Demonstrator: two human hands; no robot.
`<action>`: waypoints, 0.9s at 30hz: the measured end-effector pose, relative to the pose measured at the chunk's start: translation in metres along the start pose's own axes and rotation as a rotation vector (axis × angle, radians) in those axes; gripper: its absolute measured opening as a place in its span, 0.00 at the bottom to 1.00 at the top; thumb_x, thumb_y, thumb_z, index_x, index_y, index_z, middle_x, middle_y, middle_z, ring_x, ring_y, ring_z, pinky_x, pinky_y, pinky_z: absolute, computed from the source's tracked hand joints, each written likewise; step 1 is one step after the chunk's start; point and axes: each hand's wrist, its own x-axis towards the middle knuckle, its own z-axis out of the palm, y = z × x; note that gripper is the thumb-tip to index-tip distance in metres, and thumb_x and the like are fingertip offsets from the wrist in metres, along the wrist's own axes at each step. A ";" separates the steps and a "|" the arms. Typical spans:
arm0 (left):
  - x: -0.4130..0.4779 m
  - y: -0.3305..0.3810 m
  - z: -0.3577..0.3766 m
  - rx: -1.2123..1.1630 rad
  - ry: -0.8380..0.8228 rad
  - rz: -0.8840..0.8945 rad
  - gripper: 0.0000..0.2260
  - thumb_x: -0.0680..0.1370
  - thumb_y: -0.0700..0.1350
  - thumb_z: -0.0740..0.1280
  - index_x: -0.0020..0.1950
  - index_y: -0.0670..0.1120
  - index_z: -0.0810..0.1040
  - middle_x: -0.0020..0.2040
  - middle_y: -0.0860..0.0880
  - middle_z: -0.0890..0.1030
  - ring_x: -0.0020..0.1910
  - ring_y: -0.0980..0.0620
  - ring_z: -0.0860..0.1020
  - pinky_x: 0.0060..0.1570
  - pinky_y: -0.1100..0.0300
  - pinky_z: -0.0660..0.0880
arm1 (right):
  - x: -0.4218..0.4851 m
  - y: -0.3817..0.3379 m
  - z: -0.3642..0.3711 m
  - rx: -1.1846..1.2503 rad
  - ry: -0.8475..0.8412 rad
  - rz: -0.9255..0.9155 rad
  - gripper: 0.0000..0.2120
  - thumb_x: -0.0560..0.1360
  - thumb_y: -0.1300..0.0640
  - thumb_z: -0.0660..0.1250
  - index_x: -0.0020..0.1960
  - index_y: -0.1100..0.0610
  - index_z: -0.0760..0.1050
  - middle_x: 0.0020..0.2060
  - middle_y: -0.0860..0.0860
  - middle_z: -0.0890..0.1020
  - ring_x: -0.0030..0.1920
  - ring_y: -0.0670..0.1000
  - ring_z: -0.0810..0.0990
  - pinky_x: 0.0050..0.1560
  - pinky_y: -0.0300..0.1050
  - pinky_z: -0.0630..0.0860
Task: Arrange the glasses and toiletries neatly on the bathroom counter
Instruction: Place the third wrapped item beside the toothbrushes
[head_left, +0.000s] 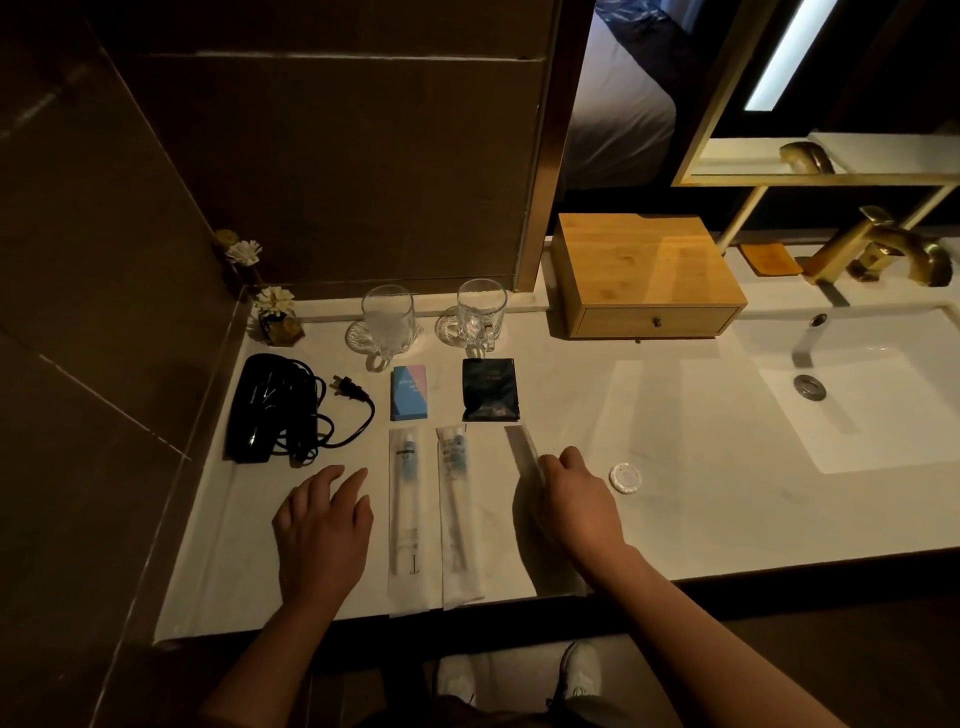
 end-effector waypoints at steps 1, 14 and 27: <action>0.000 0.000 0.000 -0.001 -0.001 -0.001 0.21 0.78 0.54 0.54 0.67 0.53 0.75 0.66 0.48 0.75 0.65 0.45 0.70 0.64 0.45 0.66 | -0.001 -0.004 0.002 -0.008 -0.013 -0.004 0.10 0.77 0.54 0.63 0.55 0.59 0.73 0.48 0.57 0.73 0.37 0.64 0.81 0.32 0.51 0.72; 0.000 -0.001 0.002 -0.008 0.013 0.007 0.21 0.78 0.54 0.53 0.67 0.52 0.76 0.66 0.47 0.75 0.65 0.44 0.71 0.64 0.45 0.65 | -0.008 -0.010 0.007 0.145 -0.046 0.069 0.17 0.74 0.43 0.65 0.57 0.54 0.72 0.47 0.54 0.80 0.44 0.61 0.80 0.41 0.50 0.77; 0.001 -0.001 0.002 0.001 0.006 0.002 0.21 0.78 0.54 0.53 0.67 0.52 0.75 0.67 0.47 0.75 0.65 0.44 0.71 0.64 0.44 0.66 | -0.004 -0.018 0.009 0.196 -0.018 0.066 0.19 0.76 0.46 0.66 0.63 0.53 0.71 0.50 0.55 0.83 0.47 0.59 0.81 0.44 0.50 0.77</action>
